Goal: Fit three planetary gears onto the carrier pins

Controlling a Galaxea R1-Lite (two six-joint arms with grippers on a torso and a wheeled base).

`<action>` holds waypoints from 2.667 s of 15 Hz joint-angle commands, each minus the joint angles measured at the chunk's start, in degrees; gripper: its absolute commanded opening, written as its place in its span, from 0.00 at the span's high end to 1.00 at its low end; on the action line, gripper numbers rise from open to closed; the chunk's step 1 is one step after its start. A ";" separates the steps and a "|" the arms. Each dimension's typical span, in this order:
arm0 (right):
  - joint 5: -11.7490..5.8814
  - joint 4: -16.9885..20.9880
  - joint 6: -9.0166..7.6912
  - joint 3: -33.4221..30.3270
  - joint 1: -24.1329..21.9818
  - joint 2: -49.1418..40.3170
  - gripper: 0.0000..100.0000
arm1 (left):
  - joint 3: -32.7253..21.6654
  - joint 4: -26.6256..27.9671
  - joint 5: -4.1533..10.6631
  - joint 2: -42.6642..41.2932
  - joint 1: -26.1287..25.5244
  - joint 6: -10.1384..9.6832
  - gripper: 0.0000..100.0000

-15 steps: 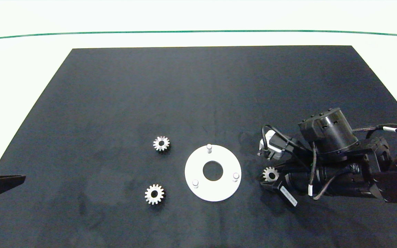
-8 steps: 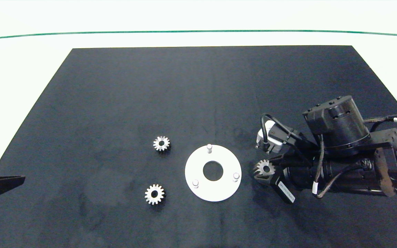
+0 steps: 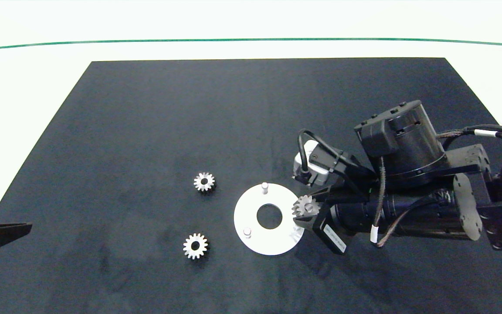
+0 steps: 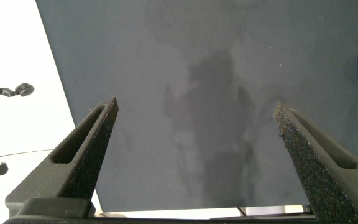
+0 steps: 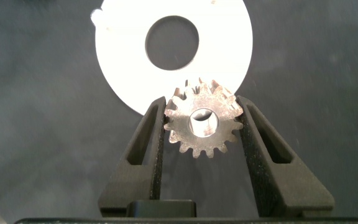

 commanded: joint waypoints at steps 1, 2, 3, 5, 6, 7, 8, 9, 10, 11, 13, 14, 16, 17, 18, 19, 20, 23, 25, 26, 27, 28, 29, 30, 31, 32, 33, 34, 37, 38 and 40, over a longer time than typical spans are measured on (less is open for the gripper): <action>-0.48 0.07 -0.01 -1.18 0.63 3.23 0.75 | -0.01 0.25 0.01 0.00 0.02 0.09 0.00; -0.48 0.07 -0.01 -1.18 0.63 3.75 0.75 | -0.01 0.25 0.01 -0.08 0.02 0.09 0.00; -0.57 0.07 -0.01 -1.18 0.63 4.02 0.75 | -0.01 0.25 0.01 -0.08 -0.07 0.09 0.00; -1.27 0.68 -0.01 -1.36 0.63 4.37 0.75 | -0.01 0.25 0.01 -0.08 -0.07 0.09 0.00; -1.54 1.21 -0.01 -1.62 0.63 4.63 0.75 | 0.07 0.25 0.01 -0.08 -0.07 0.09 0.00; -1.54 1.39 -0.10 -1.89 0.63 4.81 0.75 | 0.07 0.34 0.01 -0.08 -0.07 0.09 0.00; -1.63 1.39 -0.01 -1.89 0.63 4.90 0.75 | 0.07 0.25 0.01 -0.08 -0.07 0.09 0.00; -1.63 1.39 -0.01 -1.89 0.63 4.98 0.75 | 0.07 0.25 0.01 -0.08 -0.07 0.09 0.00; -1.63 1.47 -0.01 -1.89 0.63 5.07 0.75 | 0.07 0.34 0.01 -0.08 -0.07 0.09 0.00; -1.54 1.39 -0.01 -1.89 0.63 5.34 0.75 | 0.07 0.25 0.01 -0.08 -0.07 0.09 0.00; -1.54 1.39 -0.01 -1.62 1.24 5.51 0.75 | 0.07 0.25 0.01 -0.08 -0.07 0.09 0.00; -1.54 1.39 -0.01 -1.36 1.42 5.51 0.75 | 0.07 0.25 0.01 -0.17 -0.07 0.09 0.00; -1.63 1.39 0.08 -1.36 1.86 5.51 0.75 | 0.07 0.25 0.01 -0.26 -0.07 0.09 0.00; -1.63 1.39 0.08 -1.36 1.86 5.42 0.75 | 0.07 0.25 0.01 -0.26 -0.07 0.09 0.00; -1.63 1.39 0.17 -1.36 1.86 5.16 0.75 | 0.07 0.25 0.01 -0.26 -0.07 0.09 0.00; -1.54 1.39 0.26 -1.18 1.86 4.98 0.75 | 0.16 0.25 0.01 -0.26 -0.07 0.17 0.00; -1.54 1.30 0.26 -1.01 1.86 4.81 0.75 | 0.16 0.25 -0.08 -0.26 -0.07 0.17 0.00; -2.77 1.03 0.17 -0.22 1.86 4.72 0.75 | 0.16 0.34 -0.08 -0.26 -0.07 0.17 0.00; -2.77 1.03 0.17 -0.22 1.77 4.72 0.75 | 0.25 0.34 -0.08 -0.26 -0.25 0.17 0.00; -2.77 0.95 0.17 -0.31 1.77 4.63 0.75 | 0.16 0.25 0.01 -0.26 -0.42 0.17 0.00; -2.77 0.95 0.17 -0.22 1.77 4.54 0.75 | 0.25 0.25 -0.08 -0.26 -0.42 0.17 0.00; -2.77 0.95 0.17 -0.22 1.68 4.28 0.75 | 0.25 0.34 -0.08 -0.26 -0.42 0.17 0.00; -2.77 0.95 0.17 -0.04 1.59 4.02 0.00 | 0.25 0.34 0.01 -0.26 -0.42 0.17 0.00; -2.77 0.95 0.26 -0.04 1.59 3.93 0.00 | 0.25 0.34 0.01 -0.26 -0.51 0.17 0.00; -2.86 0.95 0.17 -0.22 1.50 4.02 0.00 | 0.25 0.34 -0.08 -0.26 -0.51 0.17 0.00; -2.86 0.95 0.17 -0.22 1.59 4.10 0.00 | 0.25 0.34 -0.08 -0.17 -0.51 0.17 0.00; -2.86 0.86 0.17 -0.22 1.59 4.28 0.00 | 0.25 0.34 -0.08 -0.17 -0.51 0.17 0.00; -2.77 0.68 0.17 -0.22 1.59 4.37 0.00 | 0.25 0.34 -0.08 -0.17 -0.51 0.17 0.00; -2.68 0.68 0.43 0.31 1.06 2.08 0.00 | 0.34 0.34 -0.17 -0.08 -0.51 0.17 0.00; -2.68 0.68 0.87 1.54 -0.08 -0.64 0.00 | 0.34 0.34 -0.43 0.27 -0.77 0.00 0.00; -3.82 0.68 2.01 3.74 -1.75 -4.33 0.00 | 0.43 0.34 -0.78 1.94 -3.50 -0.79 0.00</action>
